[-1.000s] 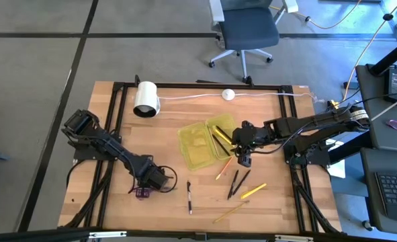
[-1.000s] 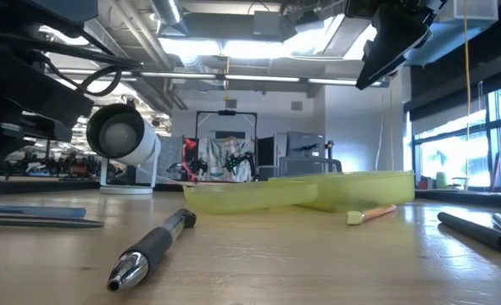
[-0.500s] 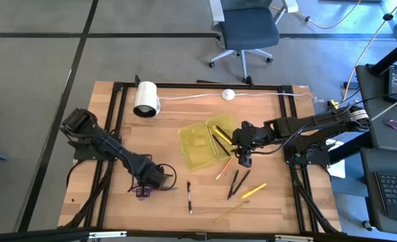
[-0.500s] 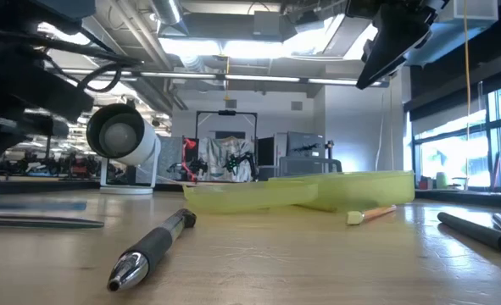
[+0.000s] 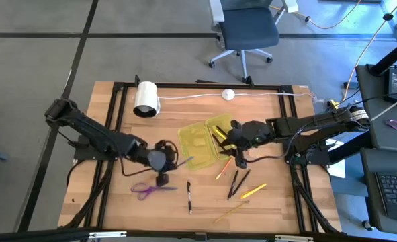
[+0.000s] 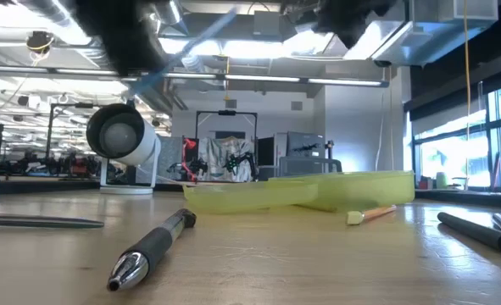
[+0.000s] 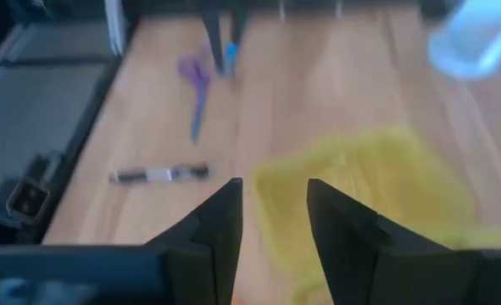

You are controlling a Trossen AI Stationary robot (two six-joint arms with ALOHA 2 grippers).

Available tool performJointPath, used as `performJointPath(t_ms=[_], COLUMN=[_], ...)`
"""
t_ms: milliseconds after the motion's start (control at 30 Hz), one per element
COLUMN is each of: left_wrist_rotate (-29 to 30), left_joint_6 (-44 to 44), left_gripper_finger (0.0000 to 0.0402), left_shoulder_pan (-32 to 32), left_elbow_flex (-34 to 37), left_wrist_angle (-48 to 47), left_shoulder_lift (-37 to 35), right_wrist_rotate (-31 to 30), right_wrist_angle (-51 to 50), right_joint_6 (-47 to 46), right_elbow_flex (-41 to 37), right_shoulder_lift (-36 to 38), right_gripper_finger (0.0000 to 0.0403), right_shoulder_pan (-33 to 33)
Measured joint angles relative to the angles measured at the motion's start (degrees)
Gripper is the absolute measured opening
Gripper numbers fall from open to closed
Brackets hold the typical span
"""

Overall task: Pick & place school supplies into a supply box
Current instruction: Put the blue pen into the yellow supply box

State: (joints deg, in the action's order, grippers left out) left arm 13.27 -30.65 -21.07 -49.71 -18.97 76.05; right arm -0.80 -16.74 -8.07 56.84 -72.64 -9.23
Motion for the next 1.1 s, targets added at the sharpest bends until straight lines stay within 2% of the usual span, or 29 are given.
performJointPath(t_ms=[100, 200, 400, 667, 900, 1100], left_wrist_rotate=[1.27, 1.36, -1.55, -2.85, -3.53, -3.92], left_joint_6=[6.33, 11.92, 20.95, 27.55, 31.07, 32.07], left_gripper_finger=[0.0017, 0.0017, 0.0017, 0.0017, 0.0017, 0.0017], left_shoulder_pan=[2.75, 5.41, 9.03, 11.5, 11.94, 11.92], left_elbow_flex=[-0.02, -0.07, -0.15, -0.15, -0.17, -0.17], left_wrist_angle=[9.22, 17.73, 30.33, 39.19, 44.74, 48.33], left_shoulder_lift=[-0.13, -0.02, 0.26, 0.33, 0.33, 0.31], right_wrist_rotate=[0.23, 4.08, 5.39, 5.24, -1.84, -2.56], right_wrist_angle=[5.3, 8.08, 12.61, 20.4, 26.33, 28.09], right_joint_6=[3.83, 8.22, 8.41, 10.15, 10.07, 10.07], right_elbow_flex=[0.0, 0.0, 0.0, 0.0, 0.04, 0.04], right_shoulder_lift=[0.0, 0.0, 0.0, 0.0, -0.77, -1.47], right_gripper_finger=[0.0138, 0.0138, 0.0138, 0.0138, 0.0138, 0.0138], right_shoulder_pan=[0.0, 0.0, 0.02, -0.02, 0.02, 0.0])
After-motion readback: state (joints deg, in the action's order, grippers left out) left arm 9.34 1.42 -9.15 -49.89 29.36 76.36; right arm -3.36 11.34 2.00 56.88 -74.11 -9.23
